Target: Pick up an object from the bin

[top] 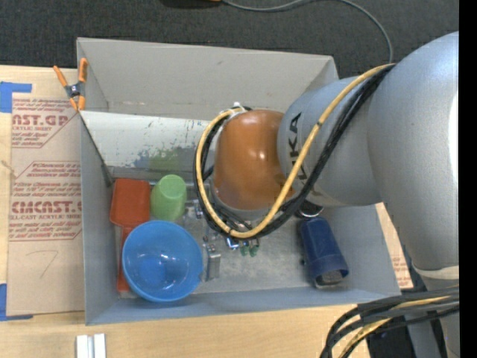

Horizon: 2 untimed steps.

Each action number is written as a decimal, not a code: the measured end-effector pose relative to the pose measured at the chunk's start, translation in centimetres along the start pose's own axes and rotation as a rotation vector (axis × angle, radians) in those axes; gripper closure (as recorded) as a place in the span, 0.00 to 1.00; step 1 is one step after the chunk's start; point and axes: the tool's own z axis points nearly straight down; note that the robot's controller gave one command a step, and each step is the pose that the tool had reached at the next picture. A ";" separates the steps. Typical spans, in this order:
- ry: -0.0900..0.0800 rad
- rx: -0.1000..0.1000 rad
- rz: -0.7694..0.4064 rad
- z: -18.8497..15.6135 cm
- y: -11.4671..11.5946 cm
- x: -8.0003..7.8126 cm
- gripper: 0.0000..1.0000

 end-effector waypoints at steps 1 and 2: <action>-0.006 0.001 -0.092 2.1 2.8 -1.0 0.00; -0.002 -0.002 0.046 4.0 5.7 -3.0 0.00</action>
Offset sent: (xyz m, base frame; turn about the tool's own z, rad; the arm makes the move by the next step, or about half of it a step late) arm 0.0267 0.0733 -0.0467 0.1250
